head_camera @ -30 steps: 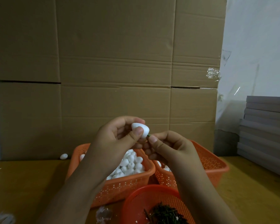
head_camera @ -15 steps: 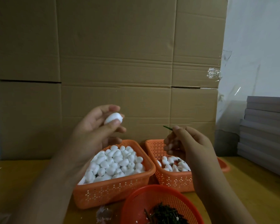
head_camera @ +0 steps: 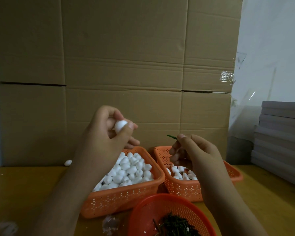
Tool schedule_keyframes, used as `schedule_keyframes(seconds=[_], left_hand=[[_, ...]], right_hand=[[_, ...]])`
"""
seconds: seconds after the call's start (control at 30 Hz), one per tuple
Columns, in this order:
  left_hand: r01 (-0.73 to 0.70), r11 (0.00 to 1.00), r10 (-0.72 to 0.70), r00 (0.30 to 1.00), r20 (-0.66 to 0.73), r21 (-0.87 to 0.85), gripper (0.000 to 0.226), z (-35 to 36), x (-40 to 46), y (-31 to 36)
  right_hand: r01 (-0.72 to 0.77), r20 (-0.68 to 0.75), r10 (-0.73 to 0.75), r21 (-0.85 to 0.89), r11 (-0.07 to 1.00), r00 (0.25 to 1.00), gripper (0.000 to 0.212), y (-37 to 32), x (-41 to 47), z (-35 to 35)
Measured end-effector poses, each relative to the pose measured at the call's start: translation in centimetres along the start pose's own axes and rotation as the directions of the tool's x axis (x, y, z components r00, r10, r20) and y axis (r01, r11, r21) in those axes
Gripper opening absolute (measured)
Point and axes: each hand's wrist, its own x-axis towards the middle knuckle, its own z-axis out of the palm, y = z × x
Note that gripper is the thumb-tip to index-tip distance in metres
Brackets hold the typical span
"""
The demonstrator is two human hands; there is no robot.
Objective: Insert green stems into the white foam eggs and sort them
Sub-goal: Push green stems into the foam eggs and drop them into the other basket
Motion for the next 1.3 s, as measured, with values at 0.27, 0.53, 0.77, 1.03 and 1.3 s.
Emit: schedule_keyframes(seconds=[0.27, 0.53, 0.77, 1.03, 1.3], left_hand=[[0.114, 0.989, -0.121, 0.990, -0.068, -0.090, 0.036, -1.2, 0.1, 0.4], [0.288, 0.827, -0.260, 0.957, 0.126, -0.483, 0.022, -1.6, 0.1, 1.0], [0.292, 0.879, -0.273, 0.956, 0.103, -0.378, 0.023, -1.3, 0.0, 1.5], [0.408, 0.795, -0.327, 0.911, 0.250, -0.448, 0.028, -1.5, 0.3, 0.5], [0.471, 0.729, -0.323, 0.877, 0.357, -0.496, 0.039, -1.5, 0.0, 0.8]], right_hand=[[-0.007, 0.004, 0.007, 0.015, 1.000, 1.000, 0.032, 0.0, 0.1, 0.1], [-0.009, 0.005, 0.008, 0.030, 1.000, 1.000, 0.031, 0.1, 0.1, 0.0], [-0.003, 0.005, 0.003, -0.003, 1.000, 1.000, 0.032, 0.2, 0.1, 0.0], [-0.014, 0.006, 0.014, 0.016, 1.000, 1.000, 0.031, 0.2, 0.0, 0.0], [-0.010, 0.020, 0.009, 0.020, 1.000, 1.000, 0.031, 0.2, 0.0, 0.0]])
